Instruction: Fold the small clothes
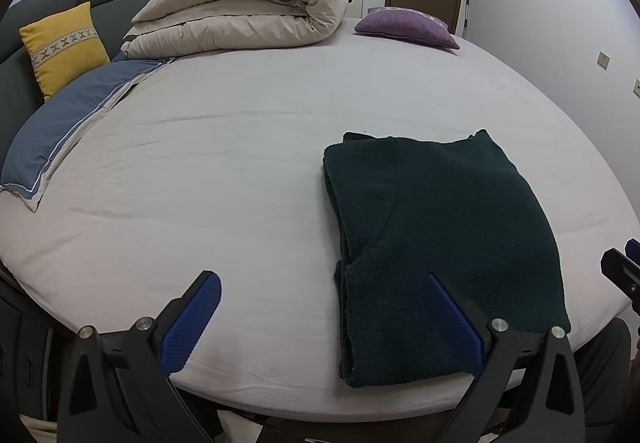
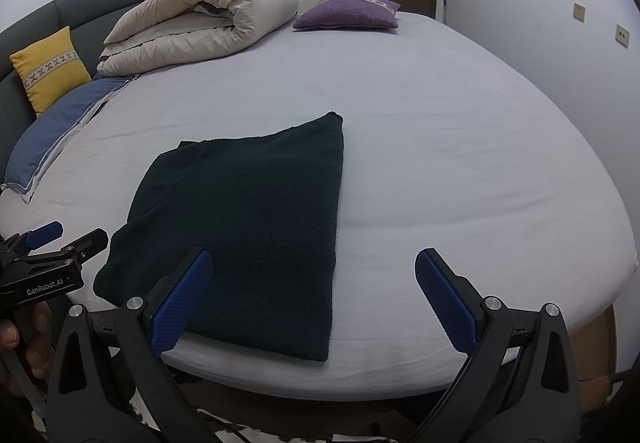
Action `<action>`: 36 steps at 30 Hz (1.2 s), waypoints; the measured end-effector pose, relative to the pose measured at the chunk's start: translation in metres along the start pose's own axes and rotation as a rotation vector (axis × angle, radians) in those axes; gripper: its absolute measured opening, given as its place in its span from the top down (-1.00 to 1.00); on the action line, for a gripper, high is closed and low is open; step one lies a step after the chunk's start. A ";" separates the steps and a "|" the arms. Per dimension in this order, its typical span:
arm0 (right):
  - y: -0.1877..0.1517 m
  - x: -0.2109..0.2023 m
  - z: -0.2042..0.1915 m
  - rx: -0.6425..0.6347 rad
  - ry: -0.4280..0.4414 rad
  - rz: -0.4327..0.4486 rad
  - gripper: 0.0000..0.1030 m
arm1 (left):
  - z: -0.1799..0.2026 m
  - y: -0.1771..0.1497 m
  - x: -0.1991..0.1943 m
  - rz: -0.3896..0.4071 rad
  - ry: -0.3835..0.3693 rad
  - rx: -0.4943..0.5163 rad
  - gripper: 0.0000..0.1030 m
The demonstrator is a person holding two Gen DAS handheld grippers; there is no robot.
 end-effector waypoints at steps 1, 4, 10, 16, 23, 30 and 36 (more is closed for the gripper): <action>0.000 0.000 -0.001 -0.001 0.000 -0.001 -1.00 | 0.000 0.000 0.000 0.001 0.001 0.000 -1.00; 0.000 0.000 -0.001 -0.001 0.000 -0.001 -1.00 | 0.000 0.000 0.000 0.000 0.001 -0.001 -1.00; -0.001 0.000 -0.002 0.000 0.003 -0.003 -1.00 | 0.001 -0.001 -0.001 -0.005 0.000 0.001 -1.00; -0.002 0.000 -0.003 0.001 0.003 -0.003 -1.00 | 0.000 -0.002 -0.001 -0.007 -0.001 -0.001 -1.00; -0.003 0.001 -0.004 0.001 0.004 -0.003 -1.00 | -0.001 -0.003 -0.001 -0.008 -0.001 -0.001 -1.00; -0.004 0.001 -0.004 0.002 0.005 -0.004 -1.00 | 0.001 -0.005 -0.001 -0.011 -0.003 0.002 -1.00; -0.004 0.000 -0.004 0.004 0.007 -0.003 -1.00 | 0.003 -0.005 -0.003 0.006 0.004 0.023 -1.00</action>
Point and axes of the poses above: each gripper's, at about its wrist camera, not at the fingertips, and x roughly the way its jaws point, z to its right, y to its top, the point moved 7 cm from there along x, roughly the way its jaws point, and after that the axes turned 1 degree about -y, right-handed, at the moved point
